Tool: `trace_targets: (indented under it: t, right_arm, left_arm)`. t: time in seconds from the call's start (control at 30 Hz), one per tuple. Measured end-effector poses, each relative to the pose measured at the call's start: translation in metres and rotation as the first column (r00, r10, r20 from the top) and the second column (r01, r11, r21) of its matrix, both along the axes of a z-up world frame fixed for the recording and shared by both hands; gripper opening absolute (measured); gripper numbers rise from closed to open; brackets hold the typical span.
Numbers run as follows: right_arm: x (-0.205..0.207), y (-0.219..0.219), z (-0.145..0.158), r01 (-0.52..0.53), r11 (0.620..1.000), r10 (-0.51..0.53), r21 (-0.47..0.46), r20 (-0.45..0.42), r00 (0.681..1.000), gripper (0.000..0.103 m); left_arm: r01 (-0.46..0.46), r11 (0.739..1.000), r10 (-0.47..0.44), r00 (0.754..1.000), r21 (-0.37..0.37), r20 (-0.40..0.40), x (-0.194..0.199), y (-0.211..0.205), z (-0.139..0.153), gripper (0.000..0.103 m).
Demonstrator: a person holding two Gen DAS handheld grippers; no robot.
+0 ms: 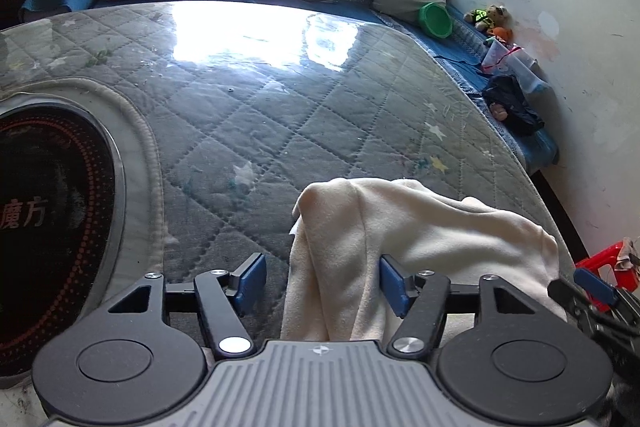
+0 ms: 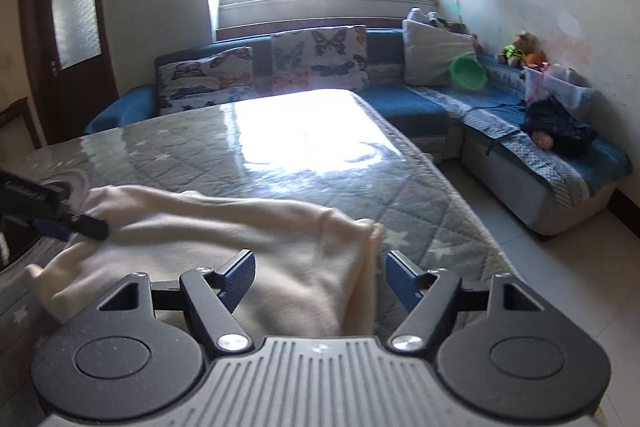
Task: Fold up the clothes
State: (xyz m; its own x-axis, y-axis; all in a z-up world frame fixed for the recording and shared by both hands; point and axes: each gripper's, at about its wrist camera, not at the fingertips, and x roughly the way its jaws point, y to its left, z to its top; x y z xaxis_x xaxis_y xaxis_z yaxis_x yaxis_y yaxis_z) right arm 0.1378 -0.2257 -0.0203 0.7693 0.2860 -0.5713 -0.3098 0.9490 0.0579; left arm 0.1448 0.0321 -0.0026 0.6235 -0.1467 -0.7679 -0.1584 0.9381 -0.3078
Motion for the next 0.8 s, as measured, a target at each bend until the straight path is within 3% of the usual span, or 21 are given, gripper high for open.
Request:
trace_targets:
  t: [0.3,0.47,0.8]
  right_arm:
    - [-0.018,0.025,-0.008,-0.073,0.997,0.073,-0.039,-0.018,0.997,0.083]
    - [-0.023,0.033,-0.008,-0.068,0.997,0.067,-0.039,-0.012,0.998,0.089]
    - [-0.030,0.037,-0.004,-0.042,0.998,0.044,-0.052,0.028,0.999,0.092]
  left_arm:
    - [-0.019,0.999,0.019,1.000,0.048,-0.001,-0.006,-0.001,-0.001,0.075]
    - [-0.024,0.997,0.023,1.000,0.068,0.007,-0.015,-0.001,-0.001,0.078]
    - [-0.028,0.994,0.026,0.999,0.106,0.024,-0.033,-0.001,-0.002,0.082]
